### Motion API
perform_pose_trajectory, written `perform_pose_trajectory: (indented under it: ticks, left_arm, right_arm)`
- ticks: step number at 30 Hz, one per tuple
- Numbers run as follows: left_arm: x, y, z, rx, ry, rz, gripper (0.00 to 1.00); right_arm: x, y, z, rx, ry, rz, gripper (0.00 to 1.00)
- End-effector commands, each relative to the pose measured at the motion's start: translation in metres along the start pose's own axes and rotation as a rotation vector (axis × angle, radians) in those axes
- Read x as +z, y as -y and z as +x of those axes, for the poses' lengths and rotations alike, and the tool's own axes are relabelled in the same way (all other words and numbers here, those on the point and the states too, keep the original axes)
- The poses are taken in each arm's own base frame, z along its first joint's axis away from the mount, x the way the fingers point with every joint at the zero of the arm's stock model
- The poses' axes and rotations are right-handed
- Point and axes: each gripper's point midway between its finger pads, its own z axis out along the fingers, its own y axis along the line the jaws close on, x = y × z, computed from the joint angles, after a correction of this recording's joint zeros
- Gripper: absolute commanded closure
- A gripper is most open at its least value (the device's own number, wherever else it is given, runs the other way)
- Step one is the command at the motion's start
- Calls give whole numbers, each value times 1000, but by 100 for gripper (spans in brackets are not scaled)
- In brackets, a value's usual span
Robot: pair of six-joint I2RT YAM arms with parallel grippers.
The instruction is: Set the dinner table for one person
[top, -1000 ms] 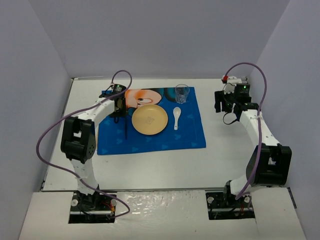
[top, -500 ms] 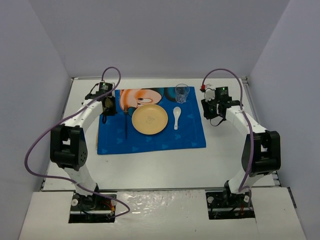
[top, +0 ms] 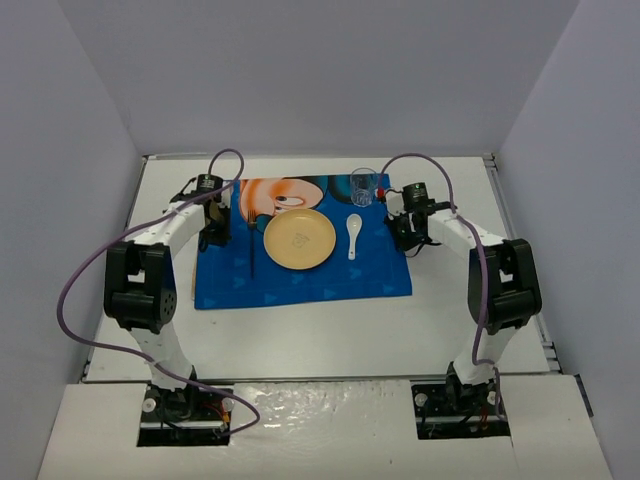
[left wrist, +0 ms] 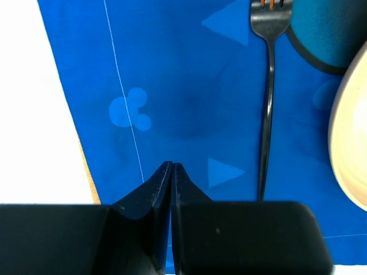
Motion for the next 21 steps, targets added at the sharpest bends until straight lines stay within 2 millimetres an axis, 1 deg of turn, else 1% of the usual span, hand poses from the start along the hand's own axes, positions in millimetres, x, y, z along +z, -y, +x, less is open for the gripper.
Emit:
perform_pose_trajectory:
  ticks: [1, 3, 5, 8, 10, 13, 15, 16, 19, 20, 21]
  left_arm:
    - [1, -7, -3, 19, 5, -18, 100]
    - [6, -8, 0, 27, -21, -29, 100]
    - [11, -11, 3, 19, -42, -38, 100]
    - [18, -10, 5, 19, -56, -29, 100]
    - [25, -9, 11, 17, -89, -26, 100]
    - [31, -11, 11, 17, -116, -36, 100]
    - [32, -11, 10, 15, -118, -36, 100]
    - [35, -11, 10, 16, -123, -36, 100]
    - [38, -13, 12, 12, -143, -43, 100]
    - [39, -13, 12, 12, -145, -45, 100]
    - [40, -13, 12, 12, -147, -45, 100]
  right_arm:
    - [-1, 11, -6, -2, -23, 60, 99]
    - [4, 8, 1, -3, -52, 48, 100]
    - [5, 4, 2, -11, -55, 37, 100]
    - [5, 0, 3, -25, -64, 30, 100]
    - [6, -6, 5, -39, -77, 21, 100]
    - [9, -12, 17, -59, -129, 17, 100]
    - [11, -20, 31, -83, -179, 6, 100]
    - [14, -29, 44, -112, -225, -3, 100]
    - [17, -53, 70, -194, -306, -38, 100]
    - [17, -61, 76, -226, -321, -49, 100]
    - [16, -70, 75, -263, -315, -65, 100]
